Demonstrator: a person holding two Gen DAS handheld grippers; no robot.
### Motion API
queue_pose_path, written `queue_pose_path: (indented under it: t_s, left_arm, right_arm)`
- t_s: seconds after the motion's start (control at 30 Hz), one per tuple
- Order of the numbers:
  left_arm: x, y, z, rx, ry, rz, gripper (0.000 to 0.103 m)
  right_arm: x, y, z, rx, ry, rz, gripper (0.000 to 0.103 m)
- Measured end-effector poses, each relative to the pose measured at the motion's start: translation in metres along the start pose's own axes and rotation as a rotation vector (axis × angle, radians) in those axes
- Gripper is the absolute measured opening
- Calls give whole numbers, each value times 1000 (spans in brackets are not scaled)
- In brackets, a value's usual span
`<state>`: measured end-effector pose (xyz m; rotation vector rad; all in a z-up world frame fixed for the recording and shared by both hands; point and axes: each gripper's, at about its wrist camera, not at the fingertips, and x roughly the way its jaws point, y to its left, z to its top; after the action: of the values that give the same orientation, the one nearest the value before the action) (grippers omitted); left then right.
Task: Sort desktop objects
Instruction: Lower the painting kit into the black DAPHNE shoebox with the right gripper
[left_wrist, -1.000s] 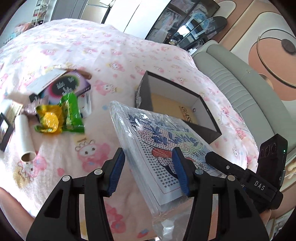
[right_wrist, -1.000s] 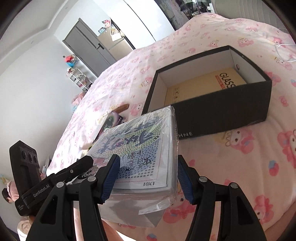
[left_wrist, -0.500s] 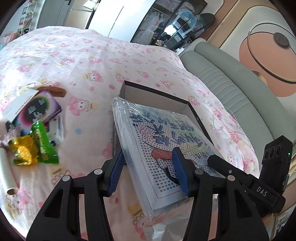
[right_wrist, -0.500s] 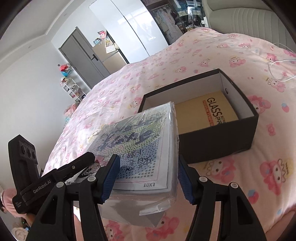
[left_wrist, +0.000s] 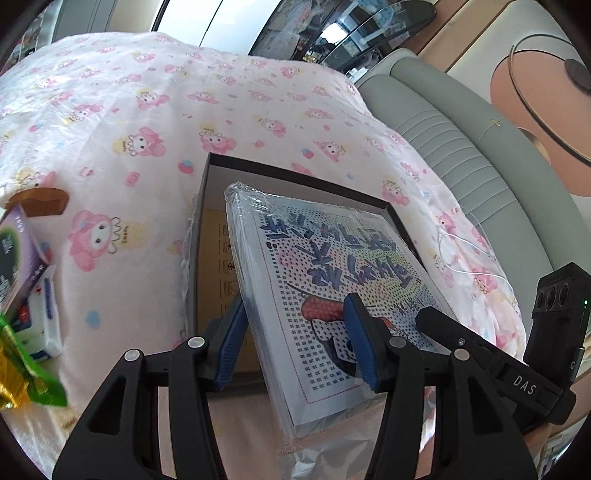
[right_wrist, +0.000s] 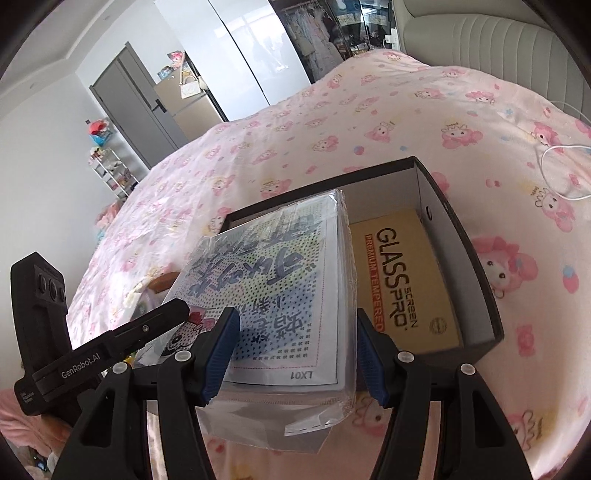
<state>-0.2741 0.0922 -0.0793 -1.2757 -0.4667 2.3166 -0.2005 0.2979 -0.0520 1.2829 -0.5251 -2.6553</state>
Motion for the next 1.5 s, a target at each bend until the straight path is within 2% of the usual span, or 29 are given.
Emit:
queue_pose_path:
  t_s: [0.13,0.37,0.7,0.87,0.93,1.07,1.17,1.3,1.43,1.5]
  left_arm:
    - [30,8,12,-4,42,16,54]
    - [49,19,25,-4,98,64,54]
    - [62,12,29,86,134,162,54]
    - [69,-5,22,223,223,242,58]
    - [66,-7,22,231,211,262,58]
    - [62,-4,23,209,198,233,57]
    - [63,-3,20,201,203,222,56]
    - [60,-7,17,190,182,220,56]
    - [60,-8,17,200,173,209,57]
    - [60,-7,19,210,172,231,57]
  right_arm:
    - [23,-14,7,25,31,-6,59]
    - [55,-20,16,58,72,-2,58]
    - [76,-24,17,62,110,-41,60]
    - [85,-29,16,43,158,-64,60]
    - [84,-25,15,13,150,-84,61]
    - [77,-14,15,-56,122,-112,61]
    - [75,-16,14,-62,119,-170,61]
    - [93,-32,12,37,226,-173,62]
    - [107,-27,11,16,288,-121,62]
    - [117,-24,13,12,321,-111,66]
